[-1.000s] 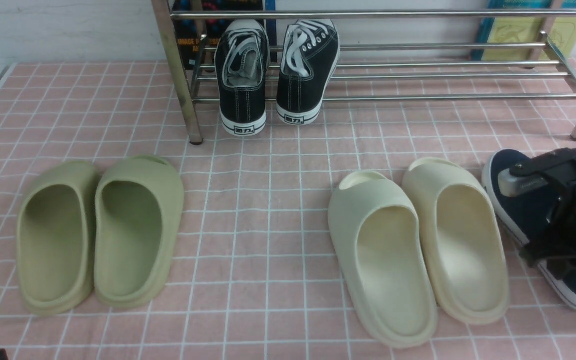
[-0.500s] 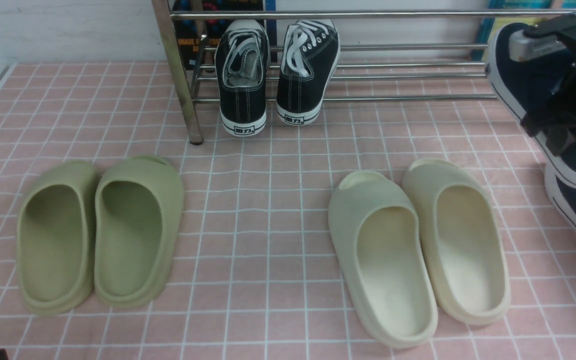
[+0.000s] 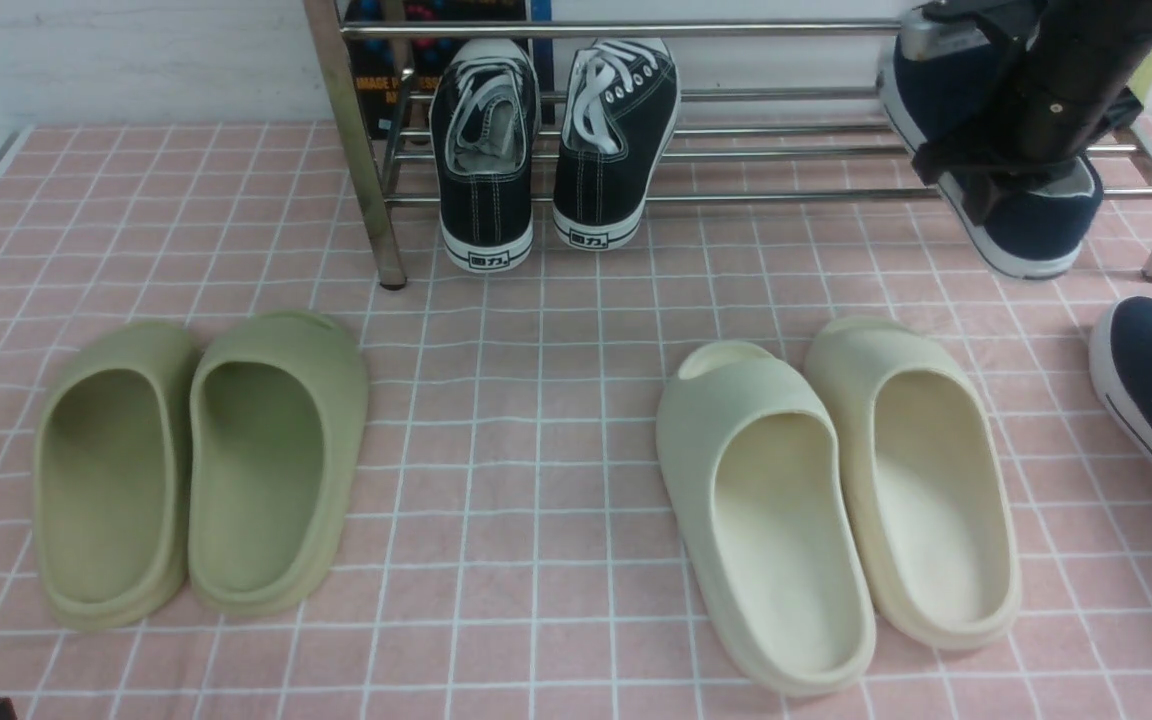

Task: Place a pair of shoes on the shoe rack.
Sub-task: Use the right arm to put a shoe into the shoe rack, then use the right arm to grab the shoe closest to it

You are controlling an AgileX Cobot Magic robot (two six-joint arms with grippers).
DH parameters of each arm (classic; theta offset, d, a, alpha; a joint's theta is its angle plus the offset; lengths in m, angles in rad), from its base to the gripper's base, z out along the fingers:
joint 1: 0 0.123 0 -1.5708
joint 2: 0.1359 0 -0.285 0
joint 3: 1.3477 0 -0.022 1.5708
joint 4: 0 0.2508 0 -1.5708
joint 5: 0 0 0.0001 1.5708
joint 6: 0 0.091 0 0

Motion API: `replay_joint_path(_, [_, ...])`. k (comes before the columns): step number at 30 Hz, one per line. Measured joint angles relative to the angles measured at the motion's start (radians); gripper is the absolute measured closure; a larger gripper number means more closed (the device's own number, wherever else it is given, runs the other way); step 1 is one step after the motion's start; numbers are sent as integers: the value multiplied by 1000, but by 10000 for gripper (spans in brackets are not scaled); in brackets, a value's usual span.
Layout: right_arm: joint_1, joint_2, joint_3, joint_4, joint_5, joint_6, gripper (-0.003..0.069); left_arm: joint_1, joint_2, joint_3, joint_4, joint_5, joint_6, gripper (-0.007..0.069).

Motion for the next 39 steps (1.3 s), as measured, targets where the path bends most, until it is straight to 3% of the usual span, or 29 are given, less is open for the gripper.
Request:
replay_joint_path(7, [0, 125, -193, 18, 9, 0, 638, 0, 0, 0, 1, 0, 0, 386])
replay_joint_path(21, [0, 159, -224, 18, -78, 0, 620, 0, 0, 0, 1, 0, 0, 386])
replay_joint_path(24, [0, 159, -224, 18, -80, 0, 571, 0, 0, 0, 1, 0, 0, 385])
replay_joint_path(32, [0, 134, -268, 11, 10, 27, 246, 0, 0, 0, 1, 0, 0, 385])
replay_joint_path(39, [0, -11, -183, 11, 24, 27, 175, 0, 0, 0, 1, 0, 0, 385])
